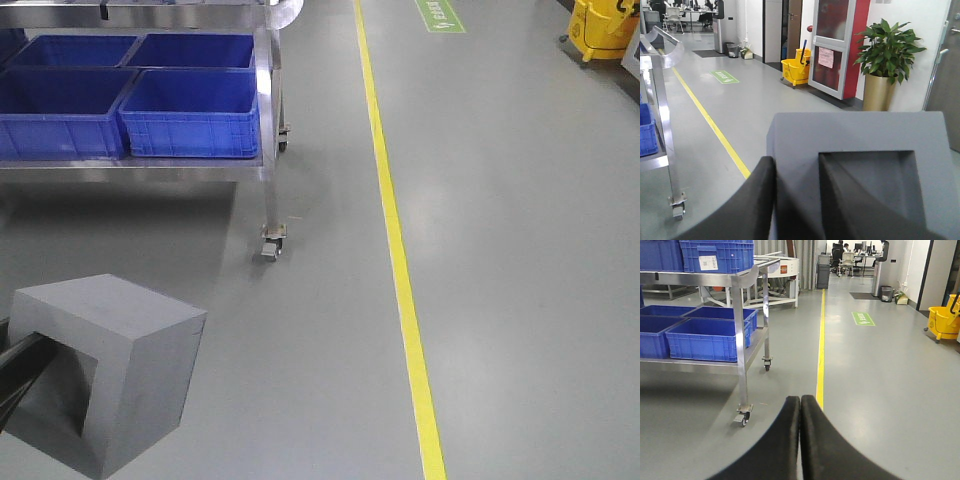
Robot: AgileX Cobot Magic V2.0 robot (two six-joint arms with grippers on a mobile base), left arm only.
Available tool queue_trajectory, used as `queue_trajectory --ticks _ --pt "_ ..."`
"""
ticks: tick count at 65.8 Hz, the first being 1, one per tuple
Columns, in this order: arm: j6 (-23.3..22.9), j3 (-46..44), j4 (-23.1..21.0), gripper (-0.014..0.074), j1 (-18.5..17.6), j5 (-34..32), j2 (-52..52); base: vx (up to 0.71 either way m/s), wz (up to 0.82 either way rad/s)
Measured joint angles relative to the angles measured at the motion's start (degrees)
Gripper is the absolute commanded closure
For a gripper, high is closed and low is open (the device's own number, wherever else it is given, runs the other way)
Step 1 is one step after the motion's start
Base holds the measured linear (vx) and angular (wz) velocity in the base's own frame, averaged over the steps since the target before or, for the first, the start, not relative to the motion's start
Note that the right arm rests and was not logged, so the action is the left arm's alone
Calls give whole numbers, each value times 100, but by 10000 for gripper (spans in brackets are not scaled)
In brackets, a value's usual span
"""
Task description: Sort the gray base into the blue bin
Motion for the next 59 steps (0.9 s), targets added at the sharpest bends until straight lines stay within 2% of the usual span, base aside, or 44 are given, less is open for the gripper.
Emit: queue_trajectory --ticks 59 --pt "0 0 0 602 0 0 0 38 4"
